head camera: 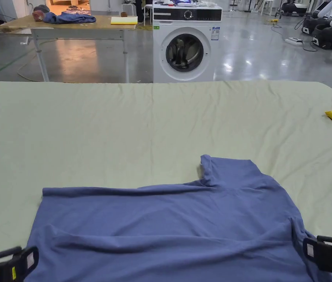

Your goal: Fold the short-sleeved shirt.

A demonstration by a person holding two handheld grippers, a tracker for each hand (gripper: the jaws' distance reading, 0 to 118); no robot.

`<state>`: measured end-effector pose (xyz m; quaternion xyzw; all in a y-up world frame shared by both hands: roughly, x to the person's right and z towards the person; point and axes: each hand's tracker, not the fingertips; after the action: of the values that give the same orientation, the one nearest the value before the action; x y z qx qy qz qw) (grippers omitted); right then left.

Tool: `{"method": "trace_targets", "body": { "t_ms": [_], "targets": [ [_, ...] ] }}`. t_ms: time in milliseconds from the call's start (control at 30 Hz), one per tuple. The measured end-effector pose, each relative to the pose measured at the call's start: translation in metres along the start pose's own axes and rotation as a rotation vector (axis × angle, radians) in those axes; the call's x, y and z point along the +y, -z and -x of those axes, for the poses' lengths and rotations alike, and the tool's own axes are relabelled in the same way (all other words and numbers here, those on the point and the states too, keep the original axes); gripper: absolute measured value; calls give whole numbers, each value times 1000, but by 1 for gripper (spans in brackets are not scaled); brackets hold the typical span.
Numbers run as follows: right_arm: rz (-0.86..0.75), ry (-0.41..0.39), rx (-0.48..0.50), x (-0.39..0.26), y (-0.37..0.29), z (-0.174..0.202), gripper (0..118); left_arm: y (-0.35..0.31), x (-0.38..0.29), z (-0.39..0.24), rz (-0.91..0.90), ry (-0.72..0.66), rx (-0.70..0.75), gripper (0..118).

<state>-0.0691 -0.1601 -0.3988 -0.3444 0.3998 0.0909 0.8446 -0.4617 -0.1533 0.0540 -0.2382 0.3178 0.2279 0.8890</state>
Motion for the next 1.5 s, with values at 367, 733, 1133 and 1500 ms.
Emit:
{"method": "trace_targets", "body": {
  "t_ms": [367,733,1133,1500],
  "targets": [
    [-666,42,121,5,-34,97,0,-3,5,-60,-504,145,79,0],
    [-510,2,146,26,6,89,0,206,110,63,268,37,73,95],
    [-357,9,91,25,38,96,0,294,73,74,271,300,106,99],
    [-118,58,116,97,142,27,2,216,83,26,80,314,37,1]
  ]
}}
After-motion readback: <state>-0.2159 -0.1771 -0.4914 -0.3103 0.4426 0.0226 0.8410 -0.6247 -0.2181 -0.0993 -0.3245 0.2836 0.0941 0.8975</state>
